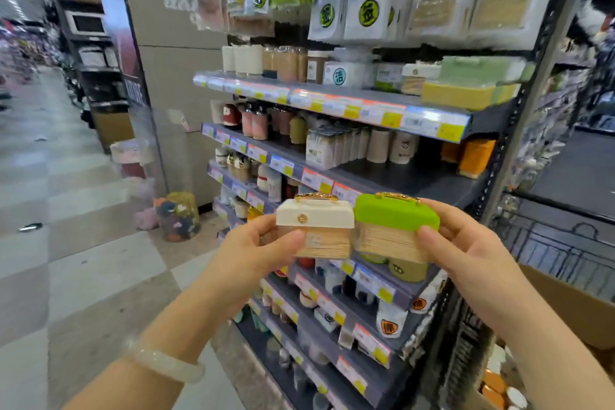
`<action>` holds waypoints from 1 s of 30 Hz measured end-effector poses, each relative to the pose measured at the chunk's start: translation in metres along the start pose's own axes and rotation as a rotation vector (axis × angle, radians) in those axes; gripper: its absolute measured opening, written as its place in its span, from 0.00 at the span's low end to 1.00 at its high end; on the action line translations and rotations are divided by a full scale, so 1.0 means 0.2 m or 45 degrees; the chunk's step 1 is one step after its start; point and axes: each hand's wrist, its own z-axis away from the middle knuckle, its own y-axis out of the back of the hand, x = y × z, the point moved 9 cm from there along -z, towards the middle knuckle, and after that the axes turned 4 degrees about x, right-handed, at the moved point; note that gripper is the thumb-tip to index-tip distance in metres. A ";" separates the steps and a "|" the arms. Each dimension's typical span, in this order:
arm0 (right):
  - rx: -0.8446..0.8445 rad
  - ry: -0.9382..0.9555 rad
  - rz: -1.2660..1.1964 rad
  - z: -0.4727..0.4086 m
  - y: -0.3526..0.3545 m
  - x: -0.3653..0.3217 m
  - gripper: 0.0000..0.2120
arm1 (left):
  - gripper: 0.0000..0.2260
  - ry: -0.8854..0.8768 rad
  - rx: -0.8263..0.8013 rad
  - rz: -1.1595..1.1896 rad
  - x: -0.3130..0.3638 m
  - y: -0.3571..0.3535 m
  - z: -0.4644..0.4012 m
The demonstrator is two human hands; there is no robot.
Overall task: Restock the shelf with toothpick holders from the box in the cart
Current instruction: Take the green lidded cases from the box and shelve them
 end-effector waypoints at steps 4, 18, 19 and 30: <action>0.049 0.032 0.050 -0.07 -0.03 -0.12 0.21 | 0.20 -0.039 -0.086 -0.002 0.09 0.04 -0.11; 0.327 0.399 0.163 -0.49 0.12 -0.51 0.33 | 0.17 -0.256 -0.415 0.030 0.56 -0.15 -0.75; 0.351 0.430 0.174 -0.52 0.14 -0.53 0.34 | 0.17 -0.281 -0.434 0.021 0.60 -0.16 -0.79; 0.767 0.601 0.456 -0.65 0.27 -0.68 0.31 | 0.18 -0.503 -0.590 -0.016 0.92 -0.40 -1.25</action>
